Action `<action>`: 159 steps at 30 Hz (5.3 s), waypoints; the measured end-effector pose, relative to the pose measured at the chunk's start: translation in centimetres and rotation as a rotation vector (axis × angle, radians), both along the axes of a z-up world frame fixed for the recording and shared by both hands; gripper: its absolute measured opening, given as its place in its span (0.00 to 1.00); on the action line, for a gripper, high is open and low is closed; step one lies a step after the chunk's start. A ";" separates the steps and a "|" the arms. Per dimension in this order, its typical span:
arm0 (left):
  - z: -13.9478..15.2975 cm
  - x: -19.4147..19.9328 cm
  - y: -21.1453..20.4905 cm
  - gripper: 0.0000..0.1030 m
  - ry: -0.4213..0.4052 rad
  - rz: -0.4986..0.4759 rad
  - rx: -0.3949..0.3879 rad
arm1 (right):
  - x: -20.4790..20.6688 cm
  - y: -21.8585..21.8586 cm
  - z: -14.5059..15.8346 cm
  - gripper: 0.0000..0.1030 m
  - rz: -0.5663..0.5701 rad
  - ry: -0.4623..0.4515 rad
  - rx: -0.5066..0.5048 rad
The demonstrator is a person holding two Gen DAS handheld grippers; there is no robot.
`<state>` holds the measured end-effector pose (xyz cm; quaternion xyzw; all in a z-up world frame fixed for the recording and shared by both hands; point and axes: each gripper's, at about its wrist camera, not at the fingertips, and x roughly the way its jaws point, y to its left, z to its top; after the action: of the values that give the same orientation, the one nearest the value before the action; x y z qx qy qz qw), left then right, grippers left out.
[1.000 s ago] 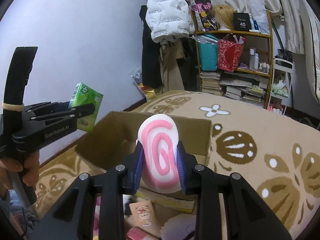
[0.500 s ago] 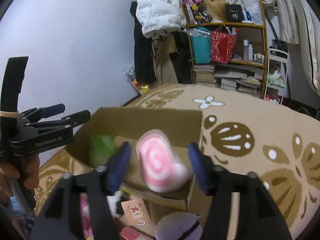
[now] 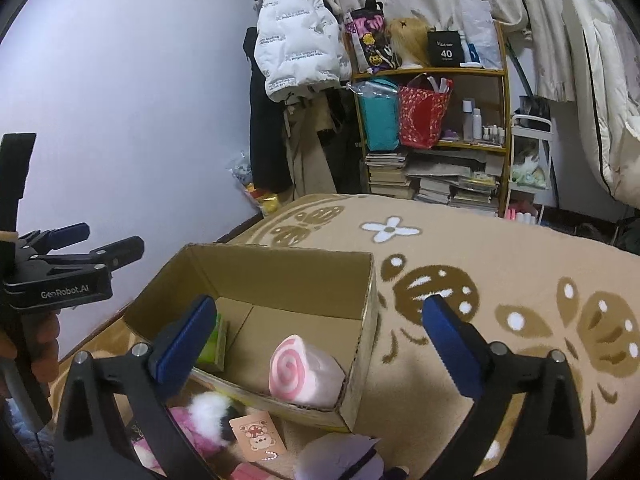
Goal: Organize soft objects
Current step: 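Withdraw both tools from the box back toward the pile, then grasp the black Face tissue pack with the left tool while the right tool grasps the pink plush, then carry both items over the box and release them inside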
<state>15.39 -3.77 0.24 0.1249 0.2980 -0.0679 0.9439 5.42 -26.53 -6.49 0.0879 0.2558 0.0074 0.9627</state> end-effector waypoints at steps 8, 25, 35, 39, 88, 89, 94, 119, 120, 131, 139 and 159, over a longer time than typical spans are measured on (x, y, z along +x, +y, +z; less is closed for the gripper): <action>0.7 -0.3 0.7 0.99 0.018 0.001 -0.001 | -0.2 -0.6 0.0 1.00 -0.014 0.003 0.007; 2.7 -4.0 5.6 0.99 0.061 0.091 -0.072 | -2.6 1.6 1.4 1.00 0.058 0.000 0.049; 1.2 -6.7 5.6 0.99 0.135 0.058 -0.032 | -3.9 5.4 0.6 1.00 0.147 0.051 0.008; 0.0 -7.0 5.9 0.98 0.182 0.061 -0.020 | -4.2 6.6 -0.1 1.00 0.192 0.088 0.002; -16.7 -3.5 4.2 0.95 0.779 -0.024 0.090 | -2.1 12.9 -10.2 0.57 0.475 0.405 -0.170; -16.9 -3.5 4.2 0.92 0.782 -0.024 0.090 | -2.0 12.9 -10.3 0.57 0.472 0.408 -0.173; -18.2 -3.4 3.1 0.73 0.801 -0.030 0.140 | -1.7 13.0 -10.5 0.56 0.480 0.408 -0.153; -8.5 -3.2 7.9 0.43 0.437 0.139 0.008 | -4.4 11.9 -4.4 0.38 0.418 0.213 -0.116; -8.0 -3.5 7.9 0.43 0.421 0.136 0.006 | -4.5 11.9 -4.0 0.38 0.416 0.201 -0.117; -2.6 -5.4 7.4 0.43 0.229 0.125 -0.061 | -5.6 11.8 0.9 0.38 0.404 0.076 -0.119; -0.6 -5.5 6.3 0.43 0.103 0.088 -0.091 | -5.9 9.9 2.8 0.38 0.317 -0.009 -0.102; 0.2 -3.8 2.3 0.43 -0.055 -0.004 -0.105 | -4.6 7.2 5.4 0.38 0.208 -0.141 -0.090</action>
<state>11.60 -1.42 0.45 0.0775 0.2678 -0.0817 0.9569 0.80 -19.34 -1.14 0.0168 0.1954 0.1020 0.9753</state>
